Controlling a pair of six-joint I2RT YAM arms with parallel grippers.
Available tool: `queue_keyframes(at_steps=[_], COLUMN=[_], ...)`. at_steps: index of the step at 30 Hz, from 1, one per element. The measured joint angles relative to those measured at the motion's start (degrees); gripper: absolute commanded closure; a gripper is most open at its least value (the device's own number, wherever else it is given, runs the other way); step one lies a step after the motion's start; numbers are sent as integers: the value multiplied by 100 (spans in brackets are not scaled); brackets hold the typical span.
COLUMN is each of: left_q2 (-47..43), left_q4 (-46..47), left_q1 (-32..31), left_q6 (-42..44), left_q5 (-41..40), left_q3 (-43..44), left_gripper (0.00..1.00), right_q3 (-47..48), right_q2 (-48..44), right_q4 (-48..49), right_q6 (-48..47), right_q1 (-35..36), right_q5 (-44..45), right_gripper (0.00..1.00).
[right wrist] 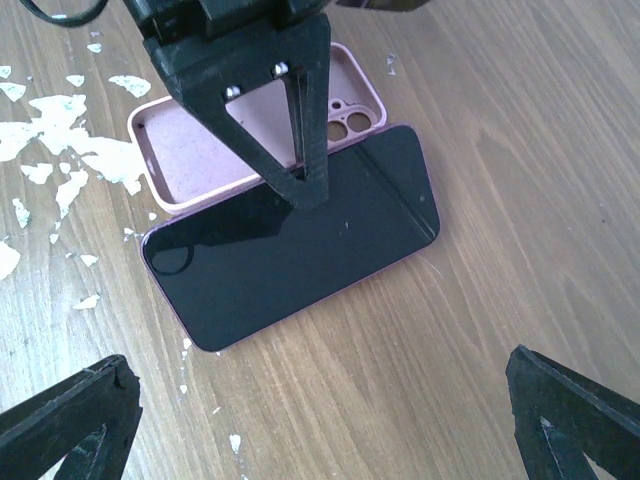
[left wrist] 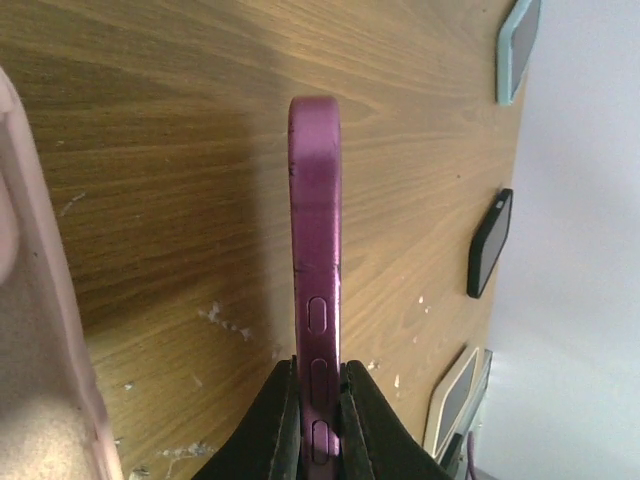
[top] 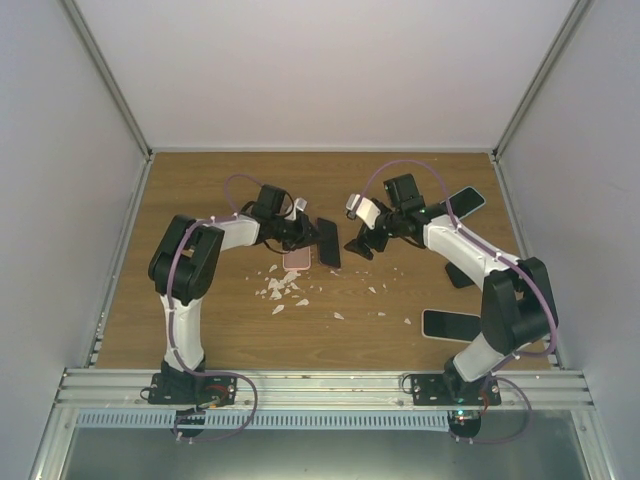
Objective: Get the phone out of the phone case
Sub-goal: Place the phone at the center of the board.
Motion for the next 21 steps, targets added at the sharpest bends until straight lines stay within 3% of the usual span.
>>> queue_keyframes(at_steps=[6, 13, 21], left_q2=[144, 166, 166], left_q4=[-463, -968, -1268], left_q1=[-76, -284, -304], left_q6=[31, 136, 181], left_q5=[-407, -1080, -1451], left_q3=[317, 656, 682], left_gripper=[90, 68, 56], right_q3=[59, 59, 68], right_q2=[9, 76, 76], right_q4=[-22, -52, -55], right_q6=[4, 26, 46], right_q1=[0, 0, 0], right_q5=[2, 9, 9], right_gripper=[0, 0, 1])
